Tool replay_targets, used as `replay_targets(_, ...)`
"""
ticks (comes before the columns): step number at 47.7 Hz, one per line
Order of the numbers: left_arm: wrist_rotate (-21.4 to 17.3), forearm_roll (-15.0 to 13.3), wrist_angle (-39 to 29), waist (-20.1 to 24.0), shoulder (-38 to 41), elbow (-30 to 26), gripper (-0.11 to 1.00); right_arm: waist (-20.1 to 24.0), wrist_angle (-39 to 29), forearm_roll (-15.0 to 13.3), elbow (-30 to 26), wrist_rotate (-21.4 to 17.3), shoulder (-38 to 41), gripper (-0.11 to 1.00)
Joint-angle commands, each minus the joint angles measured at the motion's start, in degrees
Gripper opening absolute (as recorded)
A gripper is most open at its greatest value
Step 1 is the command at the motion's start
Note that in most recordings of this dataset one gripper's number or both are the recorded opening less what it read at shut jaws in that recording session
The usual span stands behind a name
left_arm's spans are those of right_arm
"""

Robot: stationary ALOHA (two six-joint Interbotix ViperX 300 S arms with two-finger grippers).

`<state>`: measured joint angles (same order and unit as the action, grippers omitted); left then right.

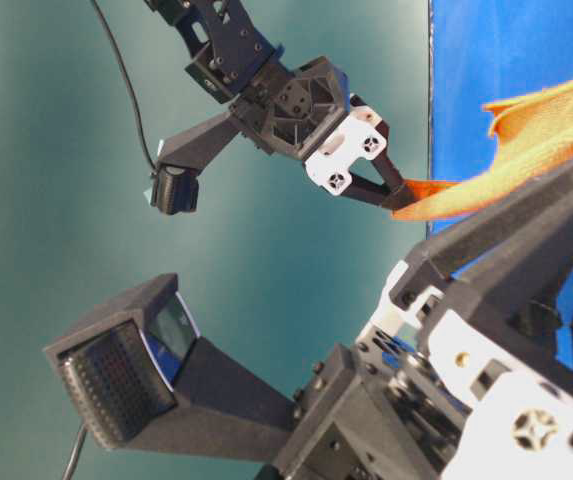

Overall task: Fold the orange towel.
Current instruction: 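Lay the towel down vertically, release, and open both grippers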

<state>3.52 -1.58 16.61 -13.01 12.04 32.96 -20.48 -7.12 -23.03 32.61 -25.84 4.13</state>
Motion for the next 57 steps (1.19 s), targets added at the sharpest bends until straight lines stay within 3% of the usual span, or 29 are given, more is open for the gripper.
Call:
replay_targets(1,-0.1,0.0,-0.5,-0.1,-1.4,-0.7,0.51,1.0,0.2,-0.2,-0.8,0.4,-0.9,0.03)
replay_targets(3,-0.2,0.0,-1.1,-0.1,-1.6,-0.7,0.55,1.4,0.1,-0.2,-0.8,1.0,-0.9,0.09)
replay_targets(11,-1.1,-0.1,-5.6,0.2,-5.4,-0.8,0.53,3.0,-1.7,-0.2,-0.7,2.8,-2.1,0.58)
replay_targets(13,-1.1,0.0,-6.9,0.3,-6.9,-0.7,0.53,3.3,-2.7,-0.2,-0.7,3.1,-2.8,0.65)
replay_targets(20,-1.4,0.3,-10.6,1.2,-12.8,0.3,0.53,4.8,-4.9,-0.2,-0.2,3.5,-6.0,0.57)
replay_targets(34,-3.5,0.3,-10.9,7.1,-22.1,6.8,0.53,7.9,-4.2,-0.2,6.3,3.9,-16.3,0.59)
replay_targets(46,-3.8,0.3,-4.7,15.0,-30.8,16.4,0.53,8.3,5.2,0.8,17.6,2.1,-27.9,0.58)
replay_targets(57,-3.8,0.2,2.8,18.6,-38.7,25.4,0.53,8.3,16.3,2.5,27.2,2.0,-35.6,0.58)
